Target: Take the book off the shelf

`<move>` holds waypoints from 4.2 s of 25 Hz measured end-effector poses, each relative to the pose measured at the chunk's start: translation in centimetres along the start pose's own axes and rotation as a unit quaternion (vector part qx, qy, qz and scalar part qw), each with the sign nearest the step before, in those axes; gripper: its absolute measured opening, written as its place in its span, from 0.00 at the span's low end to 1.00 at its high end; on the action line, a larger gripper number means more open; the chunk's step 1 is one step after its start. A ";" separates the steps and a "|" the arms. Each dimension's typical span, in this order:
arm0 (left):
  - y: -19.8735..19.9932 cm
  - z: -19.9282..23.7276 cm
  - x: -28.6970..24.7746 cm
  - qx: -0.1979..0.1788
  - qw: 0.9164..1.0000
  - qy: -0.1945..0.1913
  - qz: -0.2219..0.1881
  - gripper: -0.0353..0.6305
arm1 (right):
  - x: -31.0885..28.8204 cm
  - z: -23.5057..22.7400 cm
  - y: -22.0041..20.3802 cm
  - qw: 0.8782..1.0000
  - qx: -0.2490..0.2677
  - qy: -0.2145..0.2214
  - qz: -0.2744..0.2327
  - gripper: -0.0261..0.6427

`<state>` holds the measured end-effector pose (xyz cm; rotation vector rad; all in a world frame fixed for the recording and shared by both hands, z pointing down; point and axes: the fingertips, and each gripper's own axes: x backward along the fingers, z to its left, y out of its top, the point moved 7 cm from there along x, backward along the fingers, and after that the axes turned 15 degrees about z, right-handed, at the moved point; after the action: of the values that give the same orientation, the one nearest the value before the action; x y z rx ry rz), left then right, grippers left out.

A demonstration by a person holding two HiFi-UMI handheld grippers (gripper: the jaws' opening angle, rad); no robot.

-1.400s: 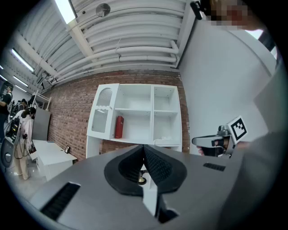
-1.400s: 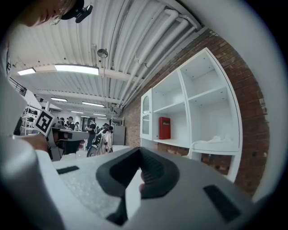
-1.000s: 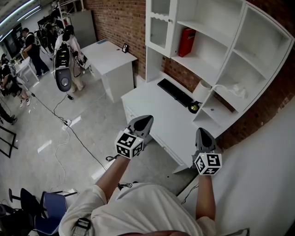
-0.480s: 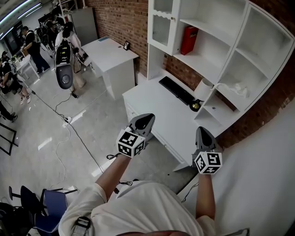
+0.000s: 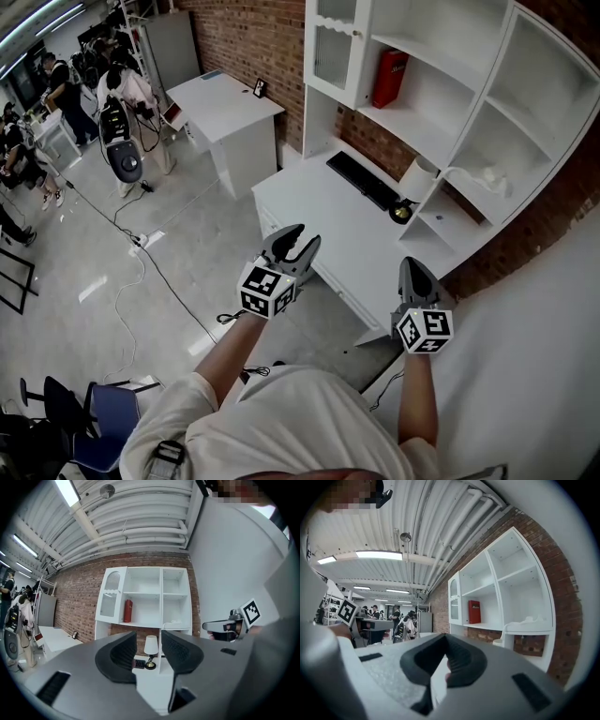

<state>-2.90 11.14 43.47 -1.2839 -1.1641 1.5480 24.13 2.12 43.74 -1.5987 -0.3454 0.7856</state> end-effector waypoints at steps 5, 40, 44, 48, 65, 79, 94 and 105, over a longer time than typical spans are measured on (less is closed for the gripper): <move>-0.1 0.9 0.2 0.000 1.000 -0.001 0.001 0.35 | -0.7 0.7 0.2 1.000 -0.002 0.000 0.002 0.04; -2.5 9.0 2.6 0.014 0.999 -0.030 0.005 0.40 | -4.6 7.9 -0.3 0.999 -0.021 -0.036 0.030 0.04; -2.3 9.6 1.4 0.016 0.999 -0.026 0.010 0.41 | -6.1 7.2 -0.2 0.999 -0.022 -0.033 0.036 0.04; -2.0 10.1 0.0 0.016 1.000 -0.023 0.010 0.41 | -7.7 6.3 -0.1 0.999 -0.015 -0.029 0.040 0.04; 1.7 12.9 -12.8 0.017 1.000 -0.010 0.013 0.41 | -18.6 -3.4 3.1 0.999 0.008 -0.010 0.041 0.04; 3.8 13.7 -22.5 0.031 0.999 0.006 0.019 0.41 | -25.7 -11.7 5.0 0.999 0.015 0.010 0.038 0.04; 5.2 16.8 -27.5 0.021 0.999 -0.031 0.033 0.41 | -29.5 -13.1 5.7 0.999 -0.008 -0.026 0.037 0.04; 8.7 20.9 -32.1 -0.014 0.995 -0.090 0.029 0.41 | -31.6 -12.4 8.1 0.994 -0.028 -0.097 0.029 0.04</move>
<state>-18.26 -24.99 44.56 -1.2263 -1.2735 1.7247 7.71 -28.67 45.20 -1.5946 -0.4667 0.9865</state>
